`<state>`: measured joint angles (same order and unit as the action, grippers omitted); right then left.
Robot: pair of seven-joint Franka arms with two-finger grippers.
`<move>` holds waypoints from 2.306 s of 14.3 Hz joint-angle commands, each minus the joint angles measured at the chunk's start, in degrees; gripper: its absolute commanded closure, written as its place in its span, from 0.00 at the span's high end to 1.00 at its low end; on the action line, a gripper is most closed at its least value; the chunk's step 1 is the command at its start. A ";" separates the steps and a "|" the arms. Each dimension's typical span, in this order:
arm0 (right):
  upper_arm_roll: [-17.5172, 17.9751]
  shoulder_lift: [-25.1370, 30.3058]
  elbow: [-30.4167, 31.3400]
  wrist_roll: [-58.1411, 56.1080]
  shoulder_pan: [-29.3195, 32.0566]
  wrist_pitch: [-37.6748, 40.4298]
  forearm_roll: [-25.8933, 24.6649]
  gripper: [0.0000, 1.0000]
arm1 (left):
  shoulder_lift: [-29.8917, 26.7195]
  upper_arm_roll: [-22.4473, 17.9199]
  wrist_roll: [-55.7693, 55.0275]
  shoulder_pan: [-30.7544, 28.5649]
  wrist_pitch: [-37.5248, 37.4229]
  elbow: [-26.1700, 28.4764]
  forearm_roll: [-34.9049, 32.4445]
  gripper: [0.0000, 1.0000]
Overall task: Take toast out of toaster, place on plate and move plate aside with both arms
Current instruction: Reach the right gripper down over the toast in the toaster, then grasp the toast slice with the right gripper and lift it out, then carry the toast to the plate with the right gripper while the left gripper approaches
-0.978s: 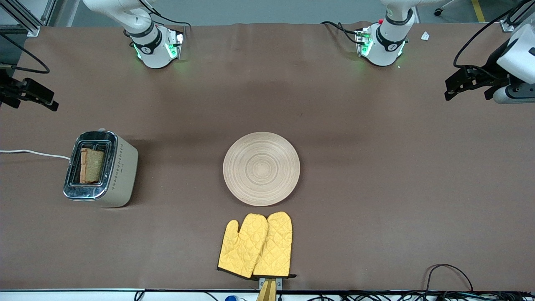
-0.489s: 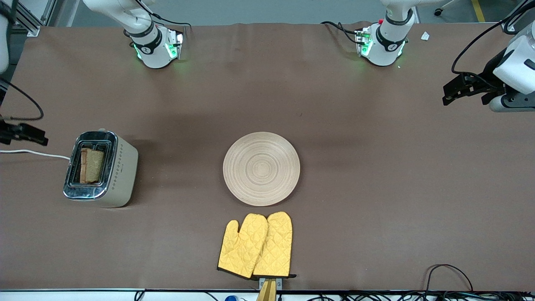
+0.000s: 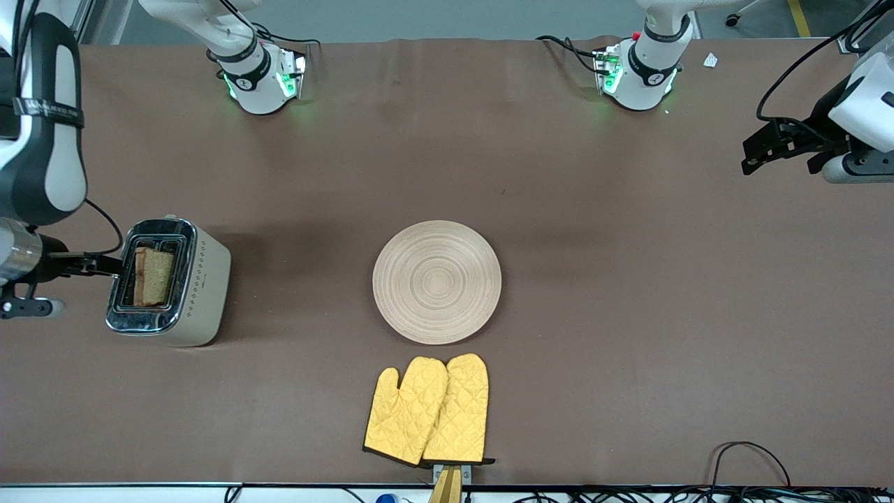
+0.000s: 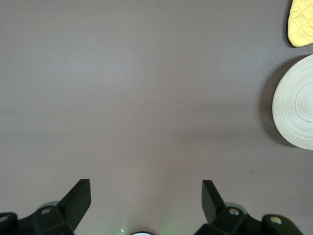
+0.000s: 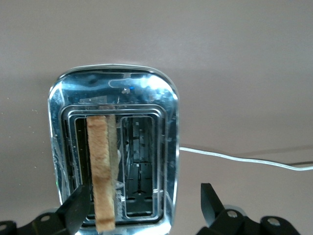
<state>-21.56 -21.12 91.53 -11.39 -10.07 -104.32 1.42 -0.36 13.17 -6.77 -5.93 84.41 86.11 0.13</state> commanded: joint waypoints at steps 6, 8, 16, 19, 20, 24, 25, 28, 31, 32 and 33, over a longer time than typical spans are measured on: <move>0.73 -0.58 5.50 -6.45 -0.31 -1.77 5.43 0.50 | -0.43 -0.25 0.44 -0.49 0.15 -0.50 -0.22 1.00; 0.73 -0.50 5.42 -6.63 -0.39 -1.51 5.52 0.29 | -0.43 -0.34 0.44 -1.01 0.23 -0.50 -0.22 1.00; 0.64 2.92 0.25 -10.12 -0.22 4.37 5.26 0.10 | -0.51 -0.25 0.70 -1.01 1.73 -0.59 -0.22 1.00; 0.55 6.70 -3.98 -13.13 -0.22 10.87 4.82 0.10 | -0.52 -0.43 0.88 -1.28 1.29 -0.50 -0.31 1.00; 0.82 7.67 -5.29 -12.78 -0.48 13.50 4.82 0.10 | -0.34 -0.34 1.05 -1.98 1.38 -0.59 -0.31 1.00; 4.85 7.68 -8.03 -10.76 -0.83 18.71 5.60 0.10 | 2.02 0.01 1.76 -1.90 3.40 -0.50 0.48 1.00; 6.25 7.33 -7.94 -7.97 -0.83 18.63 6.30 0.10 | 3.08 0.19 2.11 -1.55 3.66 -0.59 0.57 1.00; 12.75 6.19 -7.25 4.24 -0.83 15.92 6.75 0.11 | 6.59 0.28 2.11 -1.45 4.80 -0.42 0.66 1.00; 20.66 2.94 -4.87 19.96 -0.92 9.24 6.66 0.11 | 9.49 0.28 2.11 -1.98 5.24 -0.68 1.53 1.00; 21.99 1.71 -4.87 23.75 -1.88 8.18 6.66 0.11 | 11.16 0.19 2.20 -2.07 5.33 -0.68 3.01 1.00; 22.17 0.66 -4.87 27.61 -3.45 7.03 6.58 0.11 | 13.26 -0.07 2.20 -2.16 5.33 -0.77 5.20 1.00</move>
<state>-0.70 -19.01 86.18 9.64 -12.29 -95.45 7.28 9.79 13.27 -5.51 -7.67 89.54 86.20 2.25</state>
